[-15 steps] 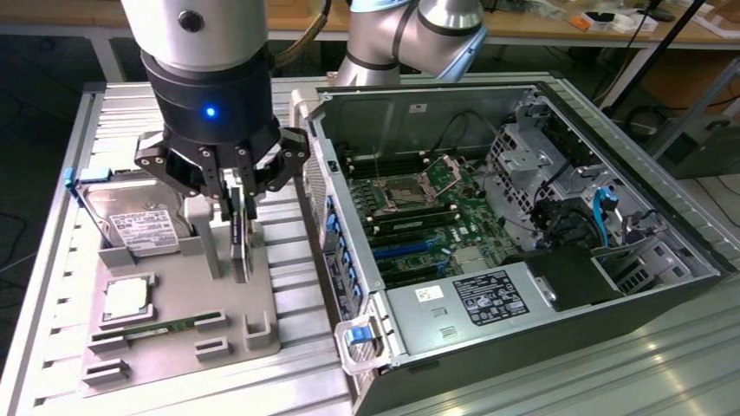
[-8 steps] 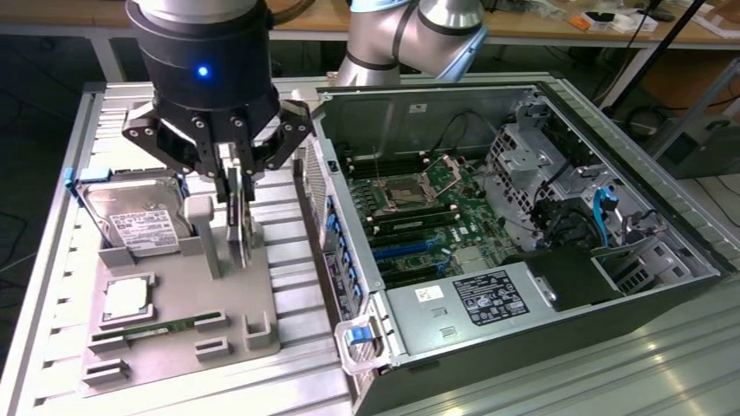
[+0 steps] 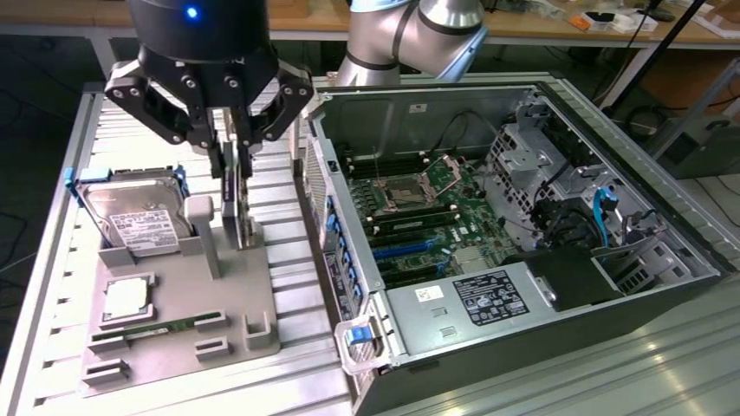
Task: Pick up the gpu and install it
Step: 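Pick up the gpu and move the gpu toward the slot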
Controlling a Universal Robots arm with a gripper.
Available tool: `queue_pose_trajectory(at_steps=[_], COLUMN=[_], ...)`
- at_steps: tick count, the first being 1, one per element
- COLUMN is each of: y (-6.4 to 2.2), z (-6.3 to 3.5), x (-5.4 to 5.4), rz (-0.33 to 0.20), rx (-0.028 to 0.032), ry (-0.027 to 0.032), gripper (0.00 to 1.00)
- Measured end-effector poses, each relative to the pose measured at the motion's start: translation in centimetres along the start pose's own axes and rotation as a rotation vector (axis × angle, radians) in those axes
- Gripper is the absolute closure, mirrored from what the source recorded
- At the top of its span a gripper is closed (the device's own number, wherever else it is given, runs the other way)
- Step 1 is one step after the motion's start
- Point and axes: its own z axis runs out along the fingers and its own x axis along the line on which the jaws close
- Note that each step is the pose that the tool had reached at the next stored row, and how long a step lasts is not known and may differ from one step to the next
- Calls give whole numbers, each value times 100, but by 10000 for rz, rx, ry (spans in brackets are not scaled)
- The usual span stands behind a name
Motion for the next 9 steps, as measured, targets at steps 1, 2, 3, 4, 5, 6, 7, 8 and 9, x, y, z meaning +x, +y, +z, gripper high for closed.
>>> queue_pose_trajectory(at_steps=[1,2,3,4,5,6,7,8,9], y=[3,6,7,7,7,8,8,10,11], z=[-52,-95,-111,-111,-112,-113,-113,-111,-112], x=[-1,-2,-2,-2,-2,-9,-20,-39,-58], rz=[0,0,0,0,0,-2,-2,0,0], rx=[1,-1,-1,-1,-1,1,2,-1,0], ry=[1,-1,-1,-1,-1,1,2,0,1], gripper=[73,73,73,73,73,73,73,73,73])
